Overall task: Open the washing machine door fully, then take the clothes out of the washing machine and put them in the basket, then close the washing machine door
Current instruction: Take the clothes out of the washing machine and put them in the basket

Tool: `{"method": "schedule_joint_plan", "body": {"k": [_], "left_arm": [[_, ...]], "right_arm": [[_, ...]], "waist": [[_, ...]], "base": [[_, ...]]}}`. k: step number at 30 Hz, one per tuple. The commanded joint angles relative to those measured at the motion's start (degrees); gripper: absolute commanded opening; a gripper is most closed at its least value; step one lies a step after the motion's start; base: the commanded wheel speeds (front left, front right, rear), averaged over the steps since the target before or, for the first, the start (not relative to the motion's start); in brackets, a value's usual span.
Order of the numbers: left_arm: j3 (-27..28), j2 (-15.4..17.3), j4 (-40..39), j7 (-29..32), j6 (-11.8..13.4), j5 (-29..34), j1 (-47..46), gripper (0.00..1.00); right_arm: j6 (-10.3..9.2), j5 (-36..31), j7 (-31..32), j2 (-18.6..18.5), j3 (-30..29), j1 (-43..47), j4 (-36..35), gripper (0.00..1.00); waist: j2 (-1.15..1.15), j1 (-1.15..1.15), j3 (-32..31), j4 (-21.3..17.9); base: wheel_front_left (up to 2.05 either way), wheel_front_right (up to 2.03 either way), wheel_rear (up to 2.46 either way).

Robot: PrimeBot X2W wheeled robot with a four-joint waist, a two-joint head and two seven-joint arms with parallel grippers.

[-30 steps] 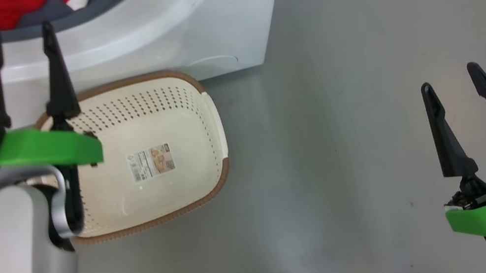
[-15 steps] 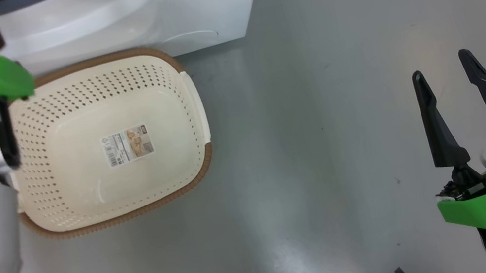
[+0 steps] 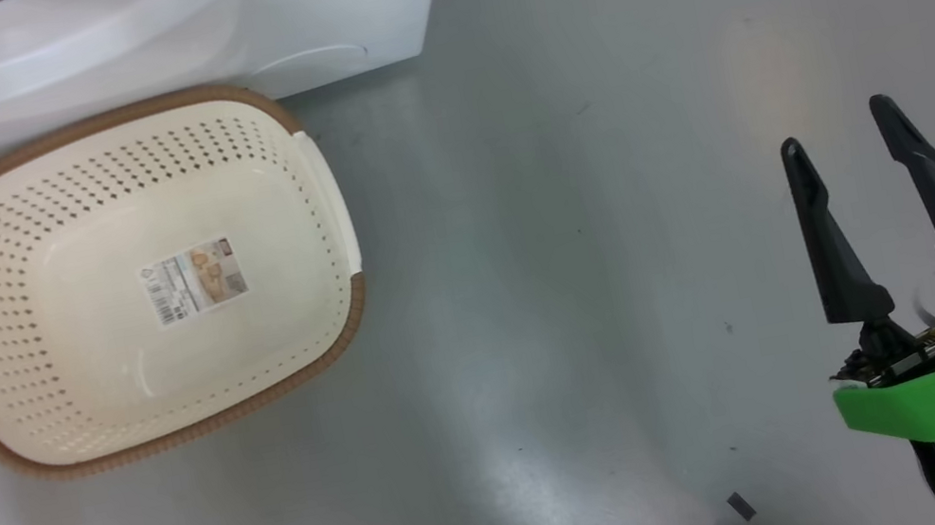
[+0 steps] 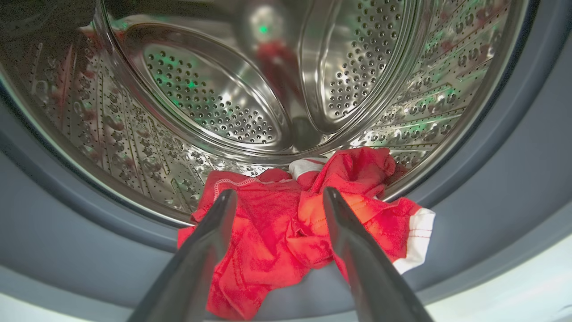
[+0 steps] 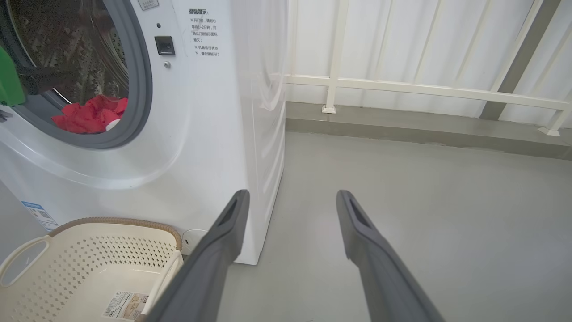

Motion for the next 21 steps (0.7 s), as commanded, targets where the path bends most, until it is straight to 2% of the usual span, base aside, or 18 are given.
{"method": "schedule_joint_plan", "body": {"k": [1, 11, 21], "left_arm": [[0.1, 3.6, 0.8, 0.6, 0.5, 1.1, -2.2, 1.00], [-0.8, 6.4, 9.7, 2.2, 1.2, 2.0, -6.5, 1.00], [-1.6, 8.4, 15.1, 1.7, 1.0, 2.1, -9.4, 1.00]], "right_arm": [[0.34, 0.2, -0.4, -0.7, 1.9, -0.8, -1.1, 1.00], [0.34, 0.8, -0.4, -0.7, 3.5, -1.1, -0.4, 1.00], [0.34, 1.5, -0.4, -0.7, 4.0, -0.8, -0.3, 1.00]], "waist": [[0.00, 0.00, 0.6, -0.7], [0.00, 0.00, 1.3, -3.2], [0.00, 0.00, 2.5, -4.9]], "base": [[0.00, 0.00, 0.00], [0.00, 0.00, 0.00], [0.00, 0.00, 0.00]]}}
